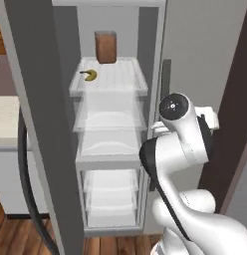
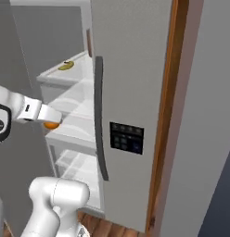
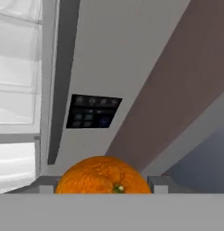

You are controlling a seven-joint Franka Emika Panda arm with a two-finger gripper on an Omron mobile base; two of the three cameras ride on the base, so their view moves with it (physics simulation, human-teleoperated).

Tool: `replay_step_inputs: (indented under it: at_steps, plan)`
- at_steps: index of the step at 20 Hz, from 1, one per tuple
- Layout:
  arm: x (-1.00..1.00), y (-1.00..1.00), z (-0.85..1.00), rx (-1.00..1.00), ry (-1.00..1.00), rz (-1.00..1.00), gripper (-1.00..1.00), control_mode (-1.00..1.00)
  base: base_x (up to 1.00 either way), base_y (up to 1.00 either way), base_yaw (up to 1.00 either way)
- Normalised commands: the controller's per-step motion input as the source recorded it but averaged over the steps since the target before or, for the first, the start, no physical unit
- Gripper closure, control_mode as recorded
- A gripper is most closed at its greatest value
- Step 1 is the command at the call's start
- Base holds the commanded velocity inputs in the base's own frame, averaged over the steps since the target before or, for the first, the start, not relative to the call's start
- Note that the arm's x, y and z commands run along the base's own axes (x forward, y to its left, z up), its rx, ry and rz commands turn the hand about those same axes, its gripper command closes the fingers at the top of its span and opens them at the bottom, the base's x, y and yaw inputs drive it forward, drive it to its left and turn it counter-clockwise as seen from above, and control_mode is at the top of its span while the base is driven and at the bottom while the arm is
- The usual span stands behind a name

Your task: Pick the tangerine and banana from the fridge and place them on the plate next to the blender to make a fruit smoothie.

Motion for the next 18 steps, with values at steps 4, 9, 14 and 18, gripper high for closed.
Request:
replay_step_inputs:
  at_steps: [4, 9, 14, 18]
  plan:
    - [0.00, 0.00, 0.00, 0.00, 0.00, 0.00, 1.00, 1.00, -1.00, 0.00, 0.59]
    - [0.00, 0.00, 0.00, 0.00, 0.00, 0.00, 1.00, 1.00, -0.99, -0.20, 0.64]
    - [0.00, 0.00, 0.00, 0.00, 0.00, 0.00, 1.00, 1.00, -0.79, -0.09, 0.68]
    - [0.00, 0.00, 0.00, 0.00, 0.00, 0.00, 1.00, 1.00, -0.49, 0.10, 0.74]
